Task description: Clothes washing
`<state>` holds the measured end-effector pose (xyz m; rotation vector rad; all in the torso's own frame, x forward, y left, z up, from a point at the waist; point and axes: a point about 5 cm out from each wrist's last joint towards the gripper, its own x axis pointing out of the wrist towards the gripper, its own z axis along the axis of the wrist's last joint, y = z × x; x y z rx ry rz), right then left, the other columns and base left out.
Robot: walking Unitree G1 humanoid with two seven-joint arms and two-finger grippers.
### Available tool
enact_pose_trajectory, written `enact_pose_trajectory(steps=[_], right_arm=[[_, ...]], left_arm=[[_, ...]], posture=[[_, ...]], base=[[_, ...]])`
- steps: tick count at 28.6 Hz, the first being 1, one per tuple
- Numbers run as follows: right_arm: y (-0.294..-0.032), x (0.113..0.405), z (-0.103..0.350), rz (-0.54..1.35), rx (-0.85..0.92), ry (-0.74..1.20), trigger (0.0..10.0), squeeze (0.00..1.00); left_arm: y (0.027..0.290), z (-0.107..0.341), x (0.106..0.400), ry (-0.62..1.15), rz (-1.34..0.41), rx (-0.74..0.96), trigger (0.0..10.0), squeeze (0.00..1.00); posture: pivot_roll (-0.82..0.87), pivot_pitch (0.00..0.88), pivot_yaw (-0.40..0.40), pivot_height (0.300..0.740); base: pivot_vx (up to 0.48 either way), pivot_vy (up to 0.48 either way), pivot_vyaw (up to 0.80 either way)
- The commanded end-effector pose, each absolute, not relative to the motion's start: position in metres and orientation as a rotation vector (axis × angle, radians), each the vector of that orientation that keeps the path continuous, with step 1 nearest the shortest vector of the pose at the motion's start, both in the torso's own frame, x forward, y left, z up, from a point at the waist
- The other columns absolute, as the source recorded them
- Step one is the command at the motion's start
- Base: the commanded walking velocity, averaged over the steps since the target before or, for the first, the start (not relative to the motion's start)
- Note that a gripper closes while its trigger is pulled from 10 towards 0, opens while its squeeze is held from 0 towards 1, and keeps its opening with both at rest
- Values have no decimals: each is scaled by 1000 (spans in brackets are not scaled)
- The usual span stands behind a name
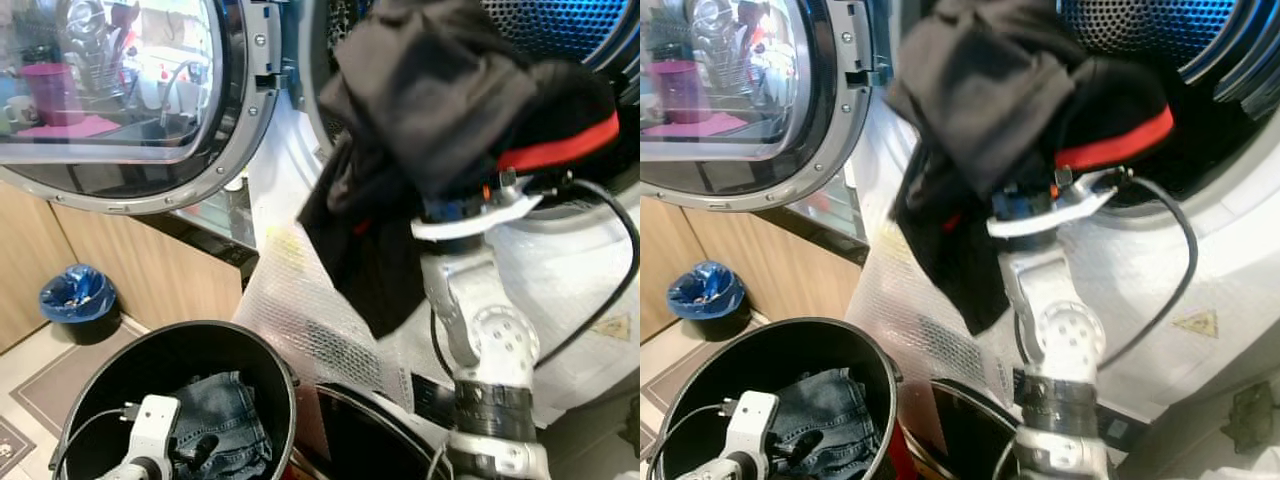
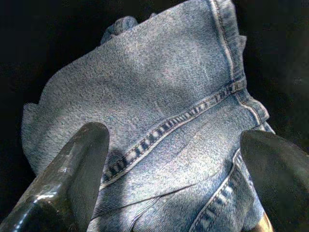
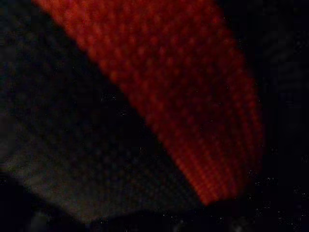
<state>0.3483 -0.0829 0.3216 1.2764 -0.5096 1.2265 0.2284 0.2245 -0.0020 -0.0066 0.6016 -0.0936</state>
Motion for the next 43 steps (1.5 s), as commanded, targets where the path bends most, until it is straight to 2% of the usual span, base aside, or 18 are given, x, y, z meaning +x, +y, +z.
enact_pose_trajectory(steps=[1,8,10,11,18,22,24,26,27,28,30,32,33,34,35,36,40,43], right_arm=[[-86,358,339,1202,1218,-565,0,0],[-98,401,378,901,1083,-521,0,0],[-100,404,380,861,1062,-511,0,0],[-107,409,390,755,1049,-493,0,0],[-133,410,428,453,1023,-482,0,0],[-161,410,433,211,1019,-458,0,0],[-175,410,433,86,921,-454,0,0],[-199,409,426,-114,918,-423,0,0],[-224,406,416,-282,996,-397,0,0],[-224,406,416,-282,996,-397,0,0],[-246,401,409,-424,949,-394,0,0],[-247,400,409,-447,918,-391,0,0],[-243,404,402,-450,833,-353,0,0],[-238,406,398,-428,823,-334,745,0],[-236,408,395,-415,820,-322,745,0],[-225,412,388,-361,792,-282,10000,0],[-205,420,372,-275,714,-198,10000,0],[-201,422,368,-270,673,-178,10000,0]], left_arm=[[226,-9,221,625,-70,-10,10000,0],[224,-12,214,617,-16,-31,10000,0],[223,-13,214,617,-12,-32,10000,0],[223,-14,211,614,4,-43,10000,0],[225,-16,199,606,86,-63,10000,0],[226,-17,191,595,144,-90,10000,0],[227,-17,188,592,162,-98,10000,0],[228,-17,183,585,195,-108,10000,0],[229,-16,179,575,229,-111,10000,0],[229,-16,179,575,229,-111,10000,0],[231,-16,174,562,276,-122,10000,0],[231,-15,173,560,283,-123,10000,0],[230,-17,170,570,282,-117,10000,0],[230,-18,170,577,278,-113,10000,0],[229,-18,169,582,275,-111,10000,0],[225,-19,170,587,257,-117,10000,0],[219,-19,172,591,230,-119,10000,0],[216,-18,174,591,224,-120,10000,0]], posture=[[144,6,-84,740],[188,22,-109,740],[190,23,-111,740],[202,26,-120,740],[245,41,-147,740],[278,56,-166,740],[278,56,-166,740],[293,64,-176,740],[304,71,-185,740],[304,71,-185,740],[311,81,-193,740],[311,81,-193,740],[287,90,-183,740],[287,90,-183,740],[285,91,-181,740],[279,92,-178,740],[272,91,-174,740],[269,93,-173,740]], base=[[0,0,0],[0,0,0],[0,0,0],[0,0,0],[0,0,0],[0,0,0],[0,0,0],[0,0,0],[0,0,0],[0,0,0],[0,0,0],[0,0,0],[0,0,0],[0,0,0],[0,0,0],[0,0,0],[0,0,0],[0,0,0]])
